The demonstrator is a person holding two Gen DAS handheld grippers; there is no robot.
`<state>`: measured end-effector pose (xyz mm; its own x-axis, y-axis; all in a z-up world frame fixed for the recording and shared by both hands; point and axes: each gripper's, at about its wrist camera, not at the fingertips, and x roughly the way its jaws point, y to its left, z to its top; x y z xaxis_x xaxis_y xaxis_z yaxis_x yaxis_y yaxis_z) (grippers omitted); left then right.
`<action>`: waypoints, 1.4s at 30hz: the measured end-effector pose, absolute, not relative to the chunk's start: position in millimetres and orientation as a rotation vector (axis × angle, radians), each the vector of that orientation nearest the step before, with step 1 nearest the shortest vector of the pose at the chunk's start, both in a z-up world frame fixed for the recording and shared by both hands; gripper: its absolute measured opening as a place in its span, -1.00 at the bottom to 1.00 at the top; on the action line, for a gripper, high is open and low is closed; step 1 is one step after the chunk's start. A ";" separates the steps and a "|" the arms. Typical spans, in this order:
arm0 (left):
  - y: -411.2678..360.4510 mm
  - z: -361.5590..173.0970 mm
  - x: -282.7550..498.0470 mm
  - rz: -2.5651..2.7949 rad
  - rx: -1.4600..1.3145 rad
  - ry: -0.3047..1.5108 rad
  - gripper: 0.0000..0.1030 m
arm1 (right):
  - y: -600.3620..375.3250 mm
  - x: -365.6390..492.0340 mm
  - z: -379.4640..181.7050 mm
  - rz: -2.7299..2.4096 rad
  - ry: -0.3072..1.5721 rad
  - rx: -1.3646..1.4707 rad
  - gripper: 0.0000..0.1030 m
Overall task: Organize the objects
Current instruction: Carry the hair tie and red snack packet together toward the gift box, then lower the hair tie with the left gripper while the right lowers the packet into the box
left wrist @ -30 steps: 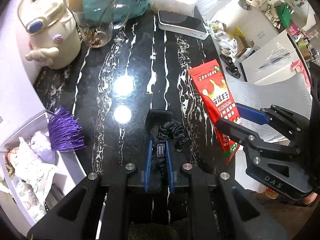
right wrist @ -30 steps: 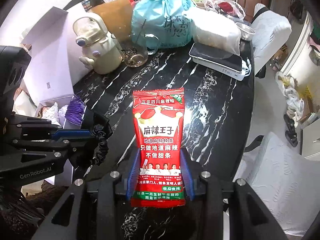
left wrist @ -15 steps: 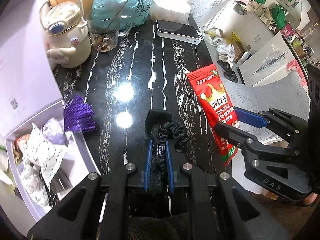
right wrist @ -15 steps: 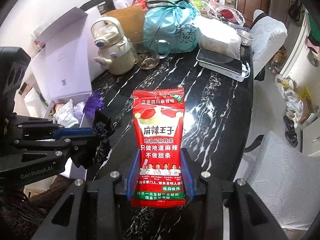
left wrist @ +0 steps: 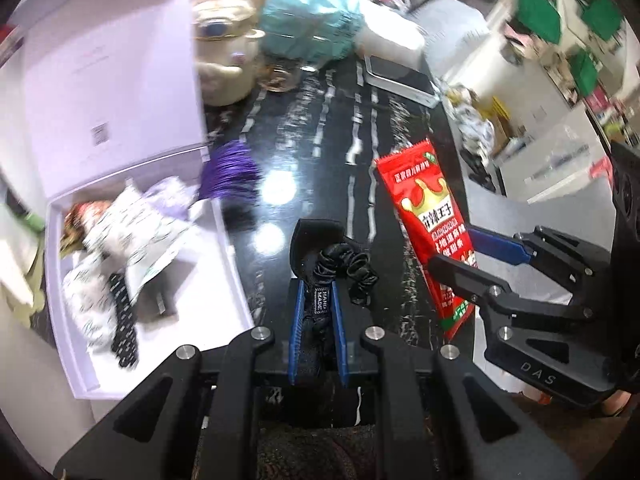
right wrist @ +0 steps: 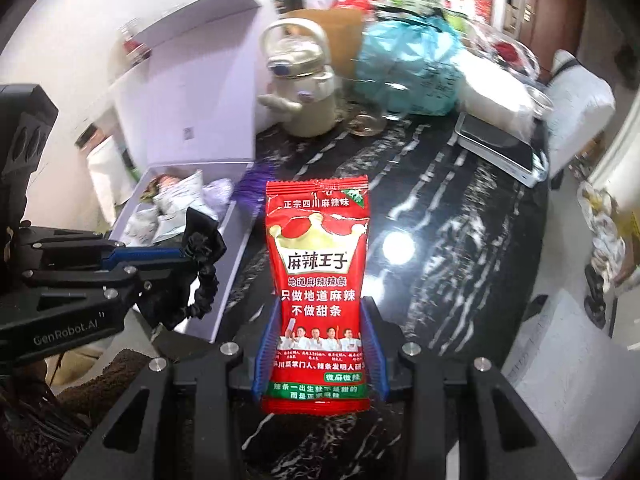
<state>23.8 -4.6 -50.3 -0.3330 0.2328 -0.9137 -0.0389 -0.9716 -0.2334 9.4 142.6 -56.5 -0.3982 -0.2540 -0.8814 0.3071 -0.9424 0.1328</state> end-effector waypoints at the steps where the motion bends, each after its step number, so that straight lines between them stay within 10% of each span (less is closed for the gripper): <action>1: -10.2 -48.9 27.9 2.437 -1.706 -0.268 -0.74 | 138.3 10.0 -56.0 -2.367 0.087 1.478 -0.23; 42: -179.3 -94.3 128.6 2.620 -1.911 -0.771 -0.74 | -39.9 1.6 -97.3 -1.920 0.383 1.410 -0.23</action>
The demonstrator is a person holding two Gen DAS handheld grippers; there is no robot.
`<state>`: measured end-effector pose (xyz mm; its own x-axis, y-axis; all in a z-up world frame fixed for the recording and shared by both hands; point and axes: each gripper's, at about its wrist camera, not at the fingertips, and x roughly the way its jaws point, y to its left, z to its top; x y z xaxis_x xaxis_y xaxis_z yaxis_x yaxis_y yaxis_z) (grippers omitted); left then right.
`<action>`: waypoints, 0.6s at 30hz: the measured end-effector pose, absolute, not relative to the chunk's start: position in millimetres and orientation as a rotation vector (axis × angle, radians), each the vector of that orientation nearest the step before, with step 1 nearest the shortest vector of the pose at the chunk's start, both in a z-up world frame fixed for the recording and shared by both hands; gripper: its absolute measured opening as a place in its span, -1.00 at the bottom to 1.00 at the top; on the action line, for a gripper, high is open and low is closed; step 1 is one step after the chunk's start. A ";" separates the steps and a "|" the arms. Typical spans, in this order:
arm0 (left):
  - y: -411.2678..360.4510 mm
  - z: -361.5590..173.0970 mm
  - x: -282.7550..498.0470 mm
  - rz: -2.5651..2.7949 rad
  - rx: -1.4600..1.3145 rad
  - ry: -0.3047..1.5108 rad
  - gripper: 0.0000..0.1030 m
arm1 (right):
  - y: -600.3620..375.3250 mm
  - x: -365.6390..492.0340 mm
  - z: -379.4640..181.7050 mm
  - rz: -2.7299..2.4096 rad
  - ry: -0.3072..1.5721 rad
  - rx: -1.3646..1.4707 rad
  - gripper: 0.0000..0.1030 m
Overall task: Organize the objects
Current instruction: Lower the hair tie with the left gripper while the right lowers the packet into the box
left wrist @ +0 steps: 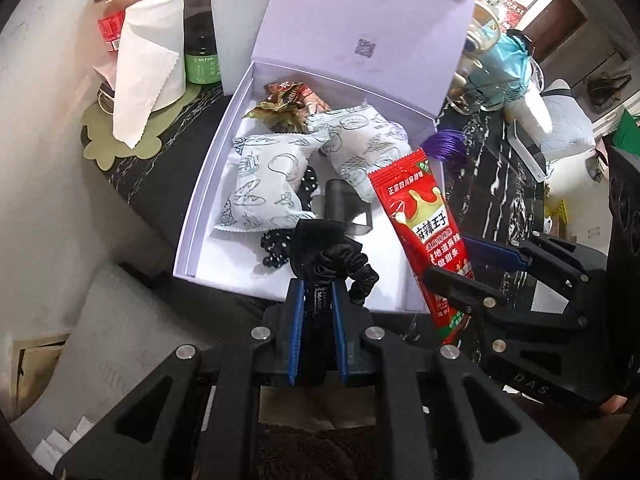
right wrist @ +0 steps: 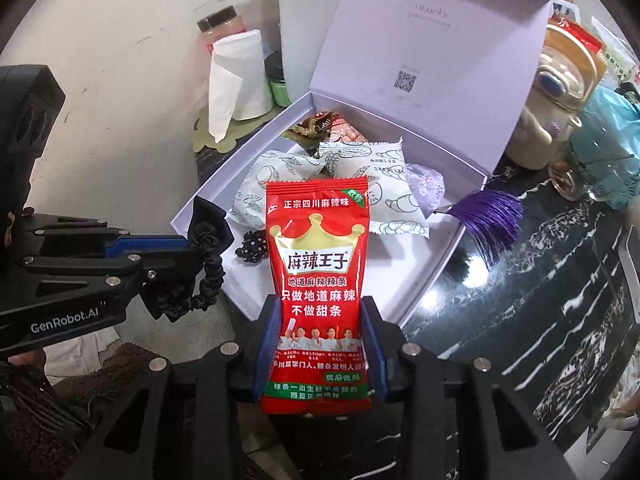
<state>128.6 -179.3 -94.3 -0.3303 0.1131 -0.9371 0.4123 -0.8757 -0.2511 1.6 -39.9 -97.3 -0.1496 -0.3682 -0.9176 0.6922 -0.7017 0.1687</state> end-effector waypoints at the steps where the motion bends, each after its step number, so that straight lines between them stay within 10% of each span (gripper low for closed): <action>1: -181.1 -96.5 125.3 -2.316 1.696 0.683 -0.74 | -41.8 -1.8 -99.8 -1.916 0.383 1.416 -0.23; 18: -185.1 -148.2 84.5 -2.313 1.839 0.652 -0.74 | -57.7 -22.4 -138.6 -1.886 0.400 1.520 -0.23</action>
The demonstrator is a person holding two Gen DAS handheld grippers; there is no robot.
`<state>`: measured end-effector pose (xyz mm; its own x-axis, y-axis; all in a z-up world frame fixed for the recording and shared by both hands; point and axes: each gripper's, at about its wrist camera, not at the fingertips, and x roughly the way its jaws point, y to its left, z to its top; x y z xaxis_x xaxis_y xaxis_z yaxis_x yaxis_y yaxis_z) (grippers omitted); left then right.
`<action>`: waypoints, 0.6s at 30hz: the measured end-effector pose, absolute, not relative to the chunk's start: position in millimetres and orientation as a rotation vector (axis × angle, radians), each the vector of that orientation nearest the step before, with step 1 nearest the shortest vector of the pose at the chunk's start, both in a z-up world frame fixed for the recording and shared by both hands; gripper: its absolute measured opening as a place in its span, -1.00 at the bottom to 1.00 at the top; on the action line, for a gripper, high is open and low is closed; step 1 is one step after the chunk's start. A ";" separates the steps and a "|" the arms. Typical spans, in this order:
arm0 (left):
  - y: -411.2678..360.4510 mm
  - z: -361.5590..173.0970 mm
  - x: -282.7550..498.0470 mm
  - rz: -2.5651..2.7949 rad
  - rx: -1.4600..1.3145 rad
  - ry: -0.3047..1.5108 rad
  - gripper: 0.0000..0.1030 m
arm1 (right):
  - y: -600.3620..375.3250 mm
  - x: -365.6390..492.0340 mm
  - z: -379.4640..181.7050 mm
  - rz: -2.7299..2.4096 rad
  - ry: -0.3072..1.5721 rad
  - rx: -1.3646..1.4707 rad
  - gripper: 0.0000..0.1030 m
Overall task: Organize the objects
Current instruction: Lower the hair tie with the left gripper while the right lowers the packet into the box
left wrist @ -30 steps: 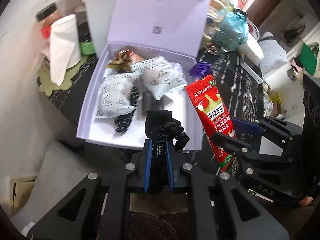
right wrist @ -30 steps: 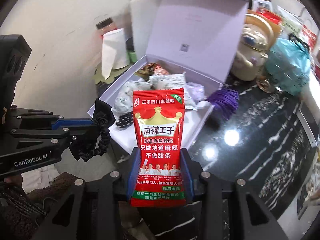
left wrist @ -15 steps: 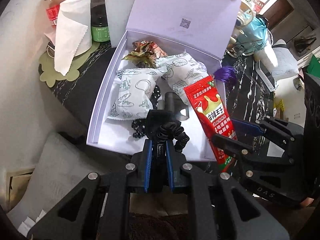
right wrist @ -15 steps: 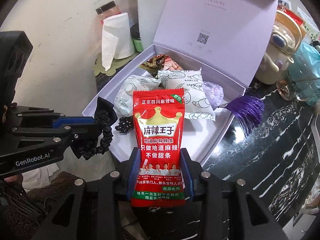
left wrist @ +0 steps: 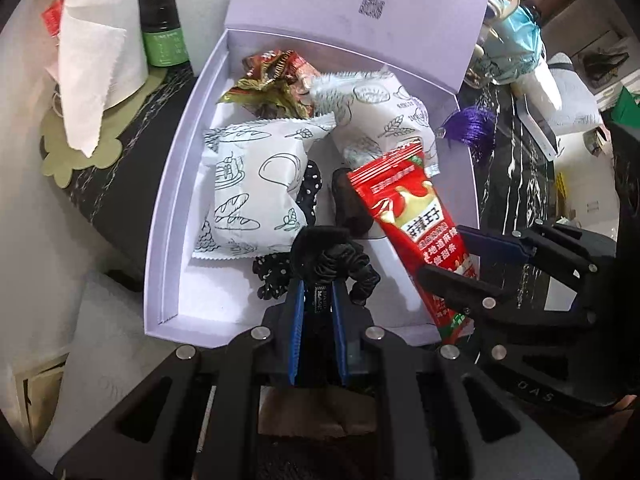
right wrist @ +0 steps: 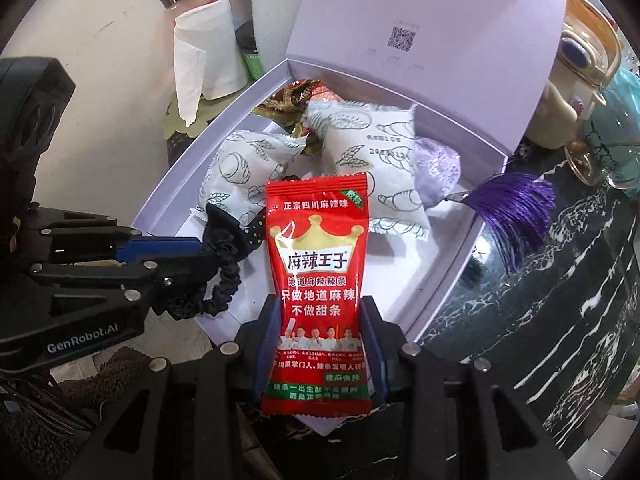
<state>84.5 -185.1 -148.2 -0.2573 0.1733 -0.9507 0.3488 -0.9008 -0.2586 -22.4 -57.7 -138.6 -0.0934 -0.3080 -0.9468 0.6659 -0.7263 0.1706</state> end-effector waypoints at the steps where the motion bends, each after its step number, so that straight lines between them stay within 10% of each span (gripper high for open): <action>1: -184.2 -150.2 82.8 -2.315 1.846 0.647 -0.74 | -59.3 -21.9 -140.1 -1.883 0.406 1.519 -0.23; 18: -177.7 -197.3 58.0 -2.247 1.948 0.686 -0.74 | -62.4 -23.2 -152.5 -1.847 0.370 1.495 -0.23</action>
<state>58.0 -177.7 -197.3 -0.1827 0.2204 -0.9581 0.3520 -0.8953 -0.2731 -23.2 -62.4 -152.5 -0.0677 -0.3494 -0.9345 0.6826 -0.6994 0.2121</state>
